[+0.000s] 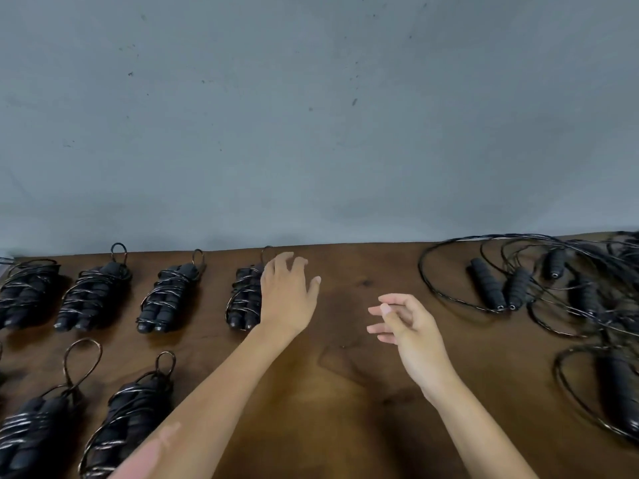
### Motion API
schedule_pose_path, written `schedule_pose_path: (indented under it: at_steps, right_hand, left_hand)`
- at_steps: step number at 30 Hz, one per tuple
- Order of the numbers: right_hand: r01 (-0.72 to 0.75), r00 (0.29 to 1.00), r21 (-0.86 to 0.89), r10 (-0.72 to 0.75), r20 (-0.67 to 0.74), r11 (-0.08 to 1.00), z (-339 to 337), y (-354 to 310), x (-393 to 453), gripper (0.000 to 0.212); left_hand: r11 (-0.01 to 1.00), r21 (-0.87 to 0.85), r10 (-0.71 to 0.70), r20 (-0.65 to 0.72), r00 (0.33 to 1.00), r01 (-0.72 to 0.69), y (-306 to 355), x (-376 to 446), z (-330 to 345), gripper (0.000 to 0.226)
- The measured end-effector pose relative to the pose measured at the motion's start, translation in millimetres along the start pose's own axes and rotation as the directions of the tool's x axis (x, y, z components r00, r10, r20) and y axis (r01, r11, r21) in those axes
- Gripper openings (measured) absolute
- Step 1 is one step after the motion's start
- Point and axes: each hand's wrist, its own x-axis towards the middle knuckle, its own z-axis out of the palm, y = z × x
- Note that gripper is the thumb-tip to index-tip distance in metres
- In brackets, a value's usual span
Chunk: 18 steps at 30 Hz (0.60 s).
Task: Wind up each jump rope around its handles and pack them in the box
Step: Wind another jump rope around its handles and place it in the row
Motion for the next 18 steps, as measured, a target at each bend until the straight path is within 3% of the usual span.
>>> schedule_pose_path:
  at_steps: [11, 18]
  right_hand:
    - [-0.047, 0.996, -0.034, 0.044, -0.074, 0.998, -123, 34, 17, 0.010]
    - [-0.089, 0.980, -0.046, 0.079, -0.180, 0.995, -208, 70, 58, 0.011]
  left_hand:
    - [0.977, -0.193, 0.125, 0.163, 0.979, -0.093, 129, -9, 64, 0.029]
    - [0.947, -0.312, 0.159, 0.256, 0.954, -0.074, 202, 1, 108, 0.026]
